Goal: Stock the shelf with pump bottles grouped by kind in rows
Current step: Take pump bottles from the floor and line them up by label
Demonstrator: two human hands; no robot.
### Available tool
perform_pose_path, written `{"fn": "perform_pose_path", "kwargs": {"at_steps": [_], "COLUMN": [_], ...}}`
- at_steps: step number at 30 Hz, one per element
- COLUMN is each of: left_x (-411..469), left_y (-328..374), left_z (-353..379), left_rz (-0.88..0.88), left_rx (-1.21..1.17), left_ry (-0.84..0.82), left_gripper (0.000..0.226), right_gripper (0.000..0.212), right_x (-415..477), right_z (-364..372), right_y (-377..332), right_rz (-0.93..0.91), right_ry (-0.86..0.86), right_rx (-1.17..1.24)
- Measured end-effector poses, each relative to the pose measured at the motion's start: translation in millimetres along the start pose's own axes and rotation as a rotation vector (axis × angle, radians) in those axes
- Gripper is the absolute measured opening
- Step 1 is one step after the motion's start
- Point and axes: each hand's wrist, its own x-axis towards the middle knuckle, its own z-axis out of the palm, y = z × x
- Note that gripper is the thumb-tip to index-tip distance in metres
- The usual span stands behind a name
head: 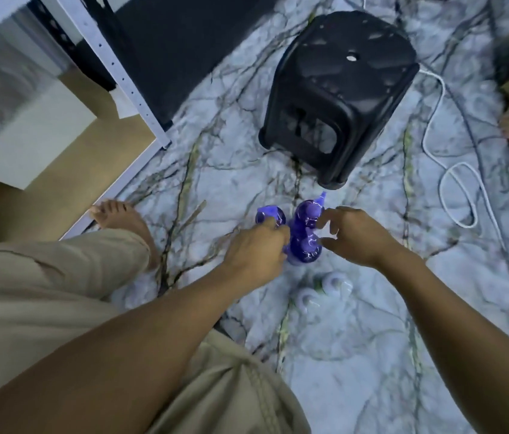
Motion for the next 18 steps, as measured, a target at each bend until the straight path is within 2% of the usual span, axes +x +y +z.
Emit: {"fn": "perform_pose_path", "kwargs": {"at_steps": [3,6,9,14,18], "left_x": [-2,2,6,1,-5], "left_y": [30,48,54,55,51], "left_z": [19,45,63,69,63], "left_rz": [0.109,0.058,-0.033,-0.057,-0.064], "left_rx": [-0.109,-0.248,-0.363,-0.361,-0.31], "left_ry": [-0.109,-0.319,-0.441,-0.538,-0.602], "left_gripper": [0.028,0.034,0.037,0.024,0.027], "right_gripper": [0.024,0.037,0.04,0.014,0.008], "right_x": [-24,-43,-54,-57,-60], "right_z": [15,33,50,64,66], "right_y": [20,34,40,39,32], "right_rz": [0.037,0.087,0.156,0.2,0.221], "right_ry": [-0.042,-0.205,-0.309,-0.253,-0.202], "right_rx": [0.036,0.011,-0.008,0.076,0.033]}}
